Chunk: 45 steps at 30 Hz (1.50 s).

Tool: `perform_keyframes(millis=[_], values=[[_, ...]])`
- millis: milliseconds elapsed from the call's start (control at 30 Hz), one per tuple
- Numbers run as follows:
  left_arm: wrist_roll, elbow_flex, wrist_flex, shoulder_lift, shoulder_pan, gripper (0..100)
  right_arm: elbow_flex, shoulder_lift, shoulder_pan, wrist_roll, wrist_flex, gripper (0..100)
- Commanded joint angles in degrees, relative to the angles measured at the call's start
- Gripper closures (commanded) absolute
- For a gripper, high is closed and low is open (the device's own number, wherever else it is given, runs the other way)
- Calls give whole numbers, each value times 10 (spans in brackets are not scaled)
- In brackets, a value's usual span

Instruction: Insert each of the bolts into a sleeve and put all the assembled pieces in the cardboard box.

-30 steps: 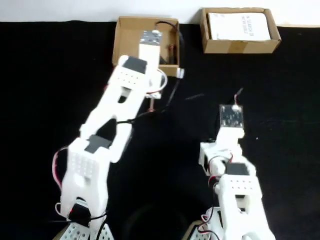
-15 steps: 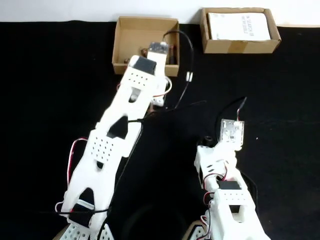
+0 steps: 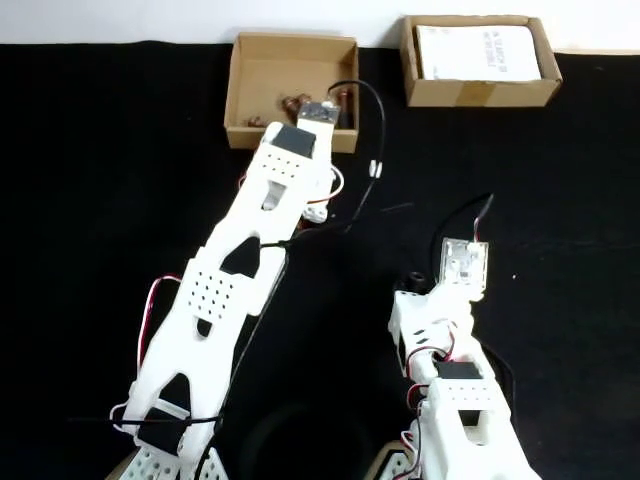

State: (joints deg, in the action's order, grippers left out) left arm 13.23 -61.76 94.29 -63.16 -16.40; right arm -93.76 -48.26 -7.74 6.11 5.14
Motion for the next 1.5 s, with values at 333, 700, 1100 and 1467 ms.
perform_keyframes(millis=[333,700,1100,1467], values=[[-358,38,72,109,-8,990,0,-11,-2,3,-11,991],[-667,202,70,202,30,987,0,-11,-2,3,-11,991],[-624,187,32,203,65,823,0,-11,-2,3,-11,991],[-35,80,76,225,71,825,0,-11,-2,3,-11,991]])
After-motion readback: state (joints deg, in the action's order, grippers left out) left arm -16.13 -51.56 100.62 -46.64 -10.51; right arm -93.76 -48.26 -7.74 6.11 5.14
